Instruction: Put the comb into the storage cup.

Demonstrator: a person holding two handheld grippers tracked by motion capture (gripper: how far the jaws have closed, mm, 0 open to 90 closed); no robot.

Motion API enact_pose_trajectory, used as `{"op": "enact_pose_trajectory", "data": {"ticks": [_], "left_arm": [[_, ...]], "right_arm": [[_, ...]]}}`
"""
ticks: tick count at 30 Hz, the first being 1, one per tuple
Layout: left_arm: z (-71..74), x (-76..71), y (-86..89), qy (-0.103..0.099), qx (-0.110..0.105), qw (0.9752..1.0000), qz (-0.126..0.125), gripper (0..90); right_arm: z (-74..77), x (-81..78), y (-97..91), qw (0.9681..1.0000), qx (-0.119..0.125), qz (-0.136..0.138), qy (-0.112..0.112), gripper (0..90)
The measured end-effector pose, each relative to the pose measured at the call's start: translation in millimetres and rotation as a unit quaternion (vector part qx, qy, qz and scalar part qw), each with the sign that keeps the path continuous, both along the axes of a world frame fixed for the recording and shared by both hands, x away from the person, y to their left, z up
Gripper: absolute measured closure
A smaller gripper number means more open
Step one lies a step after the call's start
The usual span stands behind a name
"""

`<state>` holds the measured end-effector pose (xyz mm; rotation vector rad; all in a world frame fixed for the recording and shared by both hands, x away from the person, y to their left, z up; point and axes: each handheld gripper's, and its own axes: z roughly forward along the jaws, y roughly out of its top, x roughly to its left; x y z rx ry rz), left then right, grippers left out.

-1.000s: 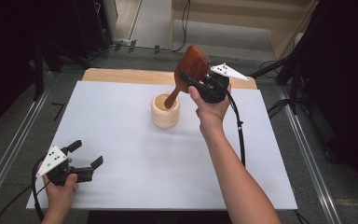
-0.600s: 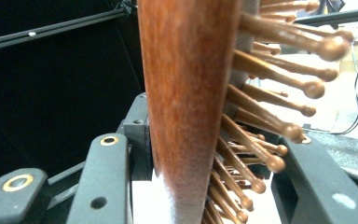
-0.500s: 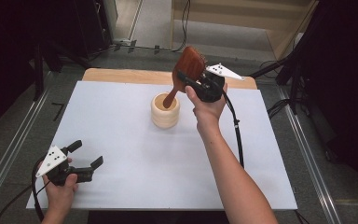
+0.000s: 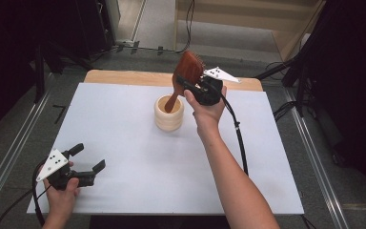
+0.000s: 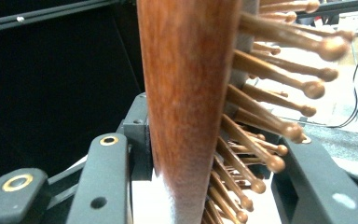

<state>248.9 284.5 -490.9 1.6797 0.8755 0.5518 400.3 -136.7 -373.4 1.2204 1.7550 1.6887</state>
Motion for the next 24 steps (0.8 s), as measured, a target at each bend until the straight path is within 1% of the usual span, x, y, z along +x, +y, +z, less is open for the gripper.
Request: {"op": "enact_pose_trajectory", "data": {"ticks": [13, 15, 17, 18, 20, 24], "left_arm": [[0.0, 0.0, 0.0, 0.000, 0.000, 1.0000, -0.001, 0.0], [0.0, 0.0, 0.0, 0.000, 0.000, 1.0000, -0.001, 0.0], [0.0, 0.0, 0.1, -0.001, 0.000, 1.0000, -0.001, 0.0], [0.0, -0.1, 0.1, -0.001, 0.000, 1.0000, -0.001, 0.0], [0.0, -0.1, 0.1, -0.001, 0.000, 1.0000, -0.002, 0.0], [0.1, -0.1, 0.1, 0.000, 0.000, 1.0000, -0.002, 0.0]], "right_arm": [[-14.0, 6.0, 7.9, 0.9999, -0.005, -0.001, 0.012, 52.7], [-16.3, 7.1, 7.9, 0.9998, -0.001, -0.002, 0.018, 52.7], [-18.7, 7.6, 7.9, 0.9997, 0.007, 0.000, 0.023, 52.7], [-19.5, 7.6, 8.6, 0.9997, 0.006, 0.001, 0.023, 52.7], [-21.2, 7.6, 11.0, 0.9998, -0.006, -0.001, 0.021, 52.7], [-24.3, 7.9, 13.9, 0.9996, -0.009, -0.001, 0.025, 52.7]]}}
